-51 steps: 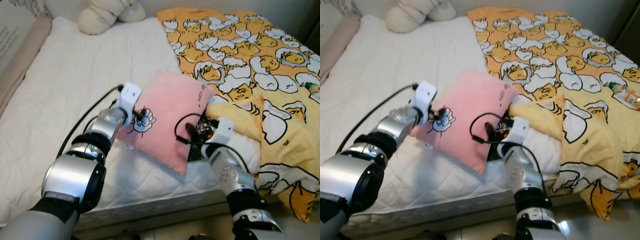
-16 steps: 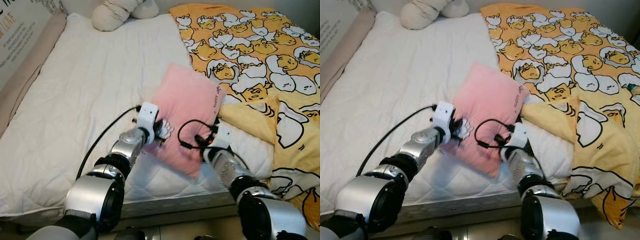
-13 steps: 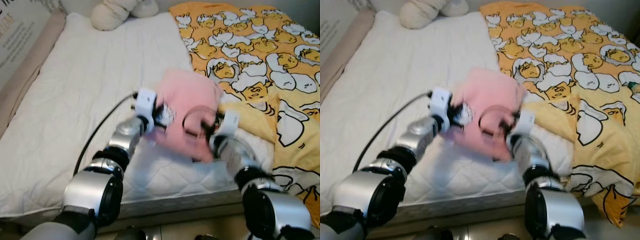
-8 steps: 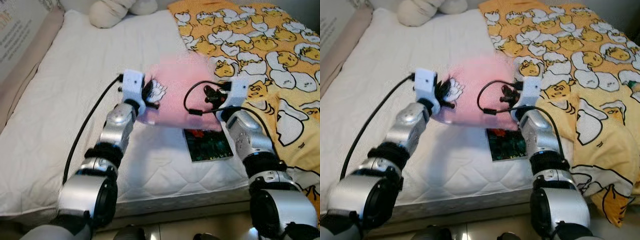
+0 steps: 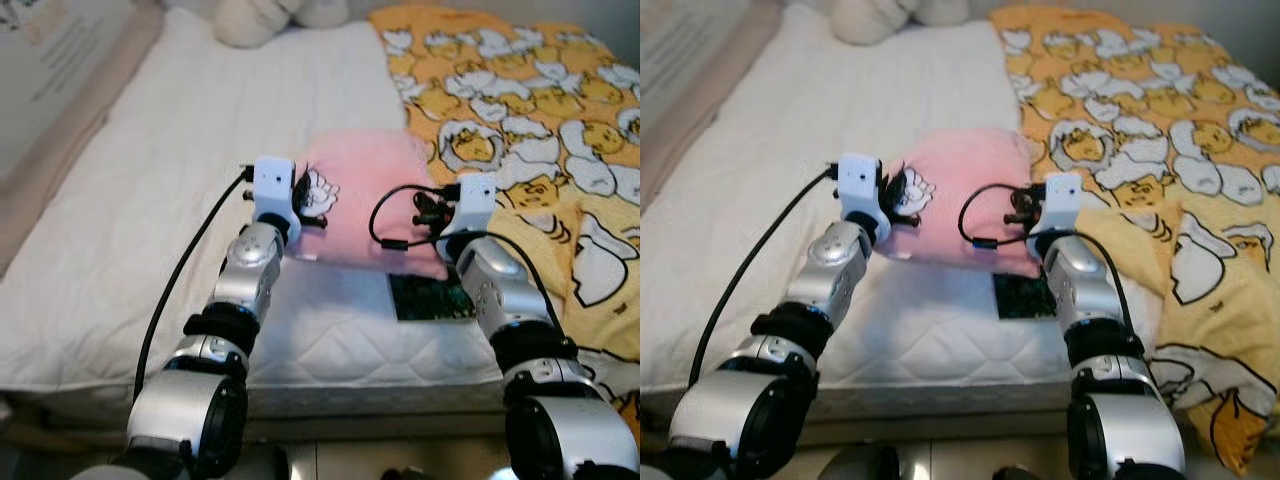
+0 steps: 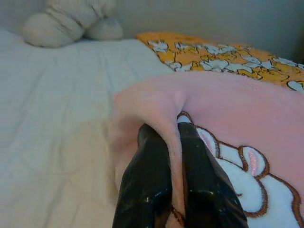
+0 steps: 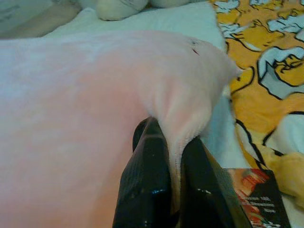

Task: Clean up the room

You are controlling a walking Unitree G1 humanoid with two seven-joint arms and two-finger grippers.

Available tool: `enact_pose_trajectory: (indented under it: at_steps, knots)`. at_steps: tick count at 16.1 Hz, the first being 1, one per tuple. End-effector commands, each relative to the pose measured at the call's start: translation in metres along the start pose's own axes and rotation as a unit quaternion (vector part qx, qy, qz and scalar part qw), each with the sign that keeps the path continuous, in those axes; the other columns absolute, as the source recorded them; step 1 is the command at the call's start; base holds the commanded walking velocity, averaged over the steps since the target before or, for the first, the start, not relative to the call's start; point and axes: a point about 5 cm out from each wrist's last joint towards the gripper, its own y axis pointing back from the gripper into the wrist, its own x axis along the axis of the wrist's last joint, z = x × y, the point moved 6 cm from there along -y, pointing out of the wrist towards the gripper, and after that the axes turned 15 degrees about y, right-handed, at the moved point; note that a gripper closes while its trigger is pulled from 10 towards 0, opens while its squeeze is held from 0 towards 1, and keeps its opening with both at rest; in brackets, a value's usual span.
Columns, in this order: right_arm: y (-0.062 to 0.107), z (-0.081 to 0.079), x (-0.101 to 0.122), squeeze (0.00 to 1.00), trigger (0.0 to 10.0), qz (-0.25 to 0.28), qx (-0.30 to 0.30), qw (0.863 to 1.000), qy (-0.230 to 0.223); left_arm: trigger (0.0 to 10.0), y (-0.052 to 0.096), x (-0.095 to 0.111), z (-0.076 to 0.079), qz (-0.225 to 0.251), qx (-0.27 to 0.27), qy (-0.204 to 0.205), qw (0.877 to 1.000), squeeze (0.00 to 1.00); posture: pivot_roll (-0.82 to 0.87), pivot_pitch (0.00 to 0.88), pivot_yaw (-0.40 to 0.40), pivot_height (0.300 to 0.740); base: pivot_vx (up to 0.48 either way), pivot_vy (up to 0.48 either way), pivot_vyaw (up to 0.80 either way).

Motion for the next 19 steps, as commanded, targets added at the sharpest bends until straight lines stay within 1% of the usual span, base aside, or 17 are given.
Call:
enact_pose_trajectory:
  at_steps: [1,3,5,8,10,11,13,15,16,17,19]
  knots:
    - [0.001,0.016,0.012,0.00,10.0,0.016,-0.024,0.999,0.020,10.0,0.000,0.019,-0.005,0.039,0.011,-0.013,0.999,0.00,0.03,0.000,0.019,0.740,0.000,0.480,0.51]
    - [0.001,0.014,0.013,0.00,10.0,0.016,-0.021,0.999,0.025,10.0,0.001,0.018,-0.004,0.040,0.014,-0.008,0.999,0.00,0.03,0.000,0.018,0.740,0.000,0.480,0.51]
    - [-0.002,0.012,0.017,0.00,10.0,0.017,-0.016,0.999,0.032,10.0,0.000,0.014,0.000,0.036,0.015,0.001,0.999,0.00,0.04,0.000,0.015,0.740,0.000,0.480,0.49]
    - [-0.004,0.011,0.020,0.04,10.0,0.018,-0.008,0.999,0.042,10.0,-0.001,0.009,0.013,0.027,0.005,0.009,1.000,0.00,0.04,0.000,0.016,0.740,0.000,0.480,0.46]
    - [-0.004,0.012,0.021,0.04,10.0,0.019,-0.009,0.999,0.041,10.0,-0.002,0.010,0.013,0.027,0.007,0.009,1.000,0.00,0.04,0.000,0.015,0.740,0.000,0.480,0.46]
    - [-0.004,0.012,0.021,0.07,10.0,0.018,-0.007,0.999,0.042,10.0,-0.002,0.011,0.013,0.028,0.008,0.012,1.000,0.00,0.04,0.000,0.017,0.740,0.000,0.480,0.46]
    - [-0.005,0.011,0.020,0.09,10.0,0.017,-0.007,0.999,0.044,10.0,-0.003,0.013,0.013,0.030,0.008,0.010,0.999,0.00,0.05,0.000,0.014,0.740,0.000,0.480,0.46]
    - [-0.005,0.011,0.019,0.09,10.0,0.015,-0.006,0.999,0.049,10.0,-0.004,0.013,0.010,0.030,0.021,-0.002,0.999,0.00,0.05,0.000,0.012,0.740,0.000,0.480,0.46]
    - [-0.006,0.008,0.015,0.00,10.0,0.005,-0.003,0.998,0.063,10.0,-0.006,0.010,0.003,0.016,0.047,0.004,0.999,0.00,0.05,0.000,0.012,0.740,0.000,0.000,0.00]
    - [-0.005,0.007,0.016,0.00,10.0,0.009,-0.002,0.998,0.064,10.0,-0.005,0.014,0.004,0.030,0.041,0.022,0.998,0.00,0.05,0.000,0.012,0.740,0.000,0.000,0.00]
    - [-0.004,0.004,0.016,0.00,10.0,0.012,0.002,0.998,0.061,10.0,-0.004,0.018,0.007,0.039,0.030,-0.009,0.999,0.00,0.05,0.000,0.010,0.740,0.000,0.000,0.00]
